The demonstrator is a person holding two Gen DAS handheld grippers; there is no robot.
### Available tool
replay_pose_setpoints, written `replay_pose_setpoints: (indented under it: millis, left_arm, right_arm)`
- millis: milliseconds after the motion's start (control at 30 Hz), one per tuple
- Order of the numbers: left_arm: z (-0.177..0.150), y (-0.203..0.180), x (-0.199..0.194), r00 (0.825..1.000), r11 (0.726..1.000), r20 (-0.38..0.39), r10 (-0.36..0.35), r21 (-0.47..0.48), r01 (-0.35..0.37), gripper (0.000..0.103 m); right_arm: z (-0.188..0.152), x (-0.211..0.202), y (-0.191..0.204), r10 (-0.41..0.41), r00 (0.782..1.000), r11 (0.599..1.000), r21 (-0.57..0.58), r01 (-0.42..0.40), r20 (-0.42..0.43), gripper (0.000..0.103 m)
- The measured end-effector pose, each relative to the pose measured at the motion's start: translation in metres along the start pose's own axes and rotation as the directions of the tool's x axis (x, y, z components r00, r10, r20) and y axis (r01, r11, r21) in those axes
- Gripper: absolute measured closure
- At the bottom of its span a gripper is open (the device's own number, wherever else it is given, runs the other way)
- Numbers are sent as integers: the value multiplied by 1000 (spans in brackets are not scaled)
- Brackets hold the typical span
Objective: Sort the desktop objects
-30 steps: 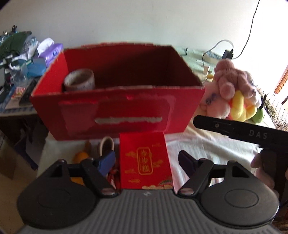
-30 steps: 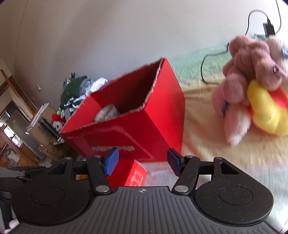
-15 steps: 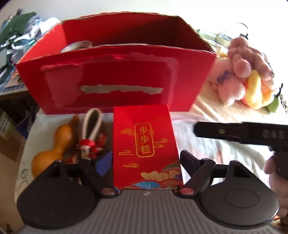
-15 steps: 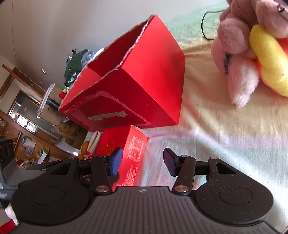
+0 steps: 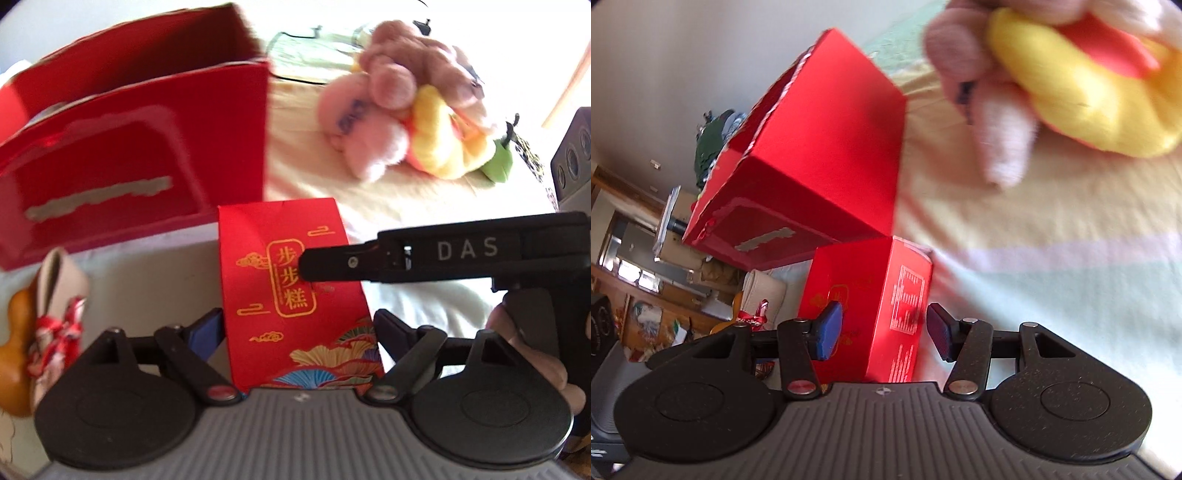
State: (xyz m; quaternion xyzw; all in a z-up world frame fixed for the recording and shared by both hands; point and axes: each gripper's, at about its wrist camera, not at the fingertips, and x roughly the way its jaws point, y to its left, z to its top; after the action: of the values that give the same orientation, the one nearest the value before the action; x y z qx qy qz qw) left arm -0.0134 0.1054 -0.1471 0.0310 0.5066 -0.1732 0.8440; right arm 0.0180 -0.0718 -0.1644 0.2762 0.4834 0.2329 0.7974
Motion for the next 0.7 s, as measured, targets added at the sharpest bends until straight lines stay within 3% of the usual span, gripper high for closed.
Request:
replay_pose_setpoints:
  millis: [367, 567, 700]
  left_arm:
    - [16, -42, 9, 998, 988, -16, -57, 140, 59, 16]
    - [29, -71, -17, 992, 968, 64, -112, 230, 94, 17]
    - [42, -85, -32, 981, 955, 113, -159, 269, 123, 17]
  right_arm:
    - [0, -35, -28, -45, 998, 996, 74, 42, 40, 47]
    - [-4, -78, -32, -54, 992, 996, 82, 45, 112, 47]
    - [-5, -106, -19, -80, 974, 996, 45, 72, 212, 48]
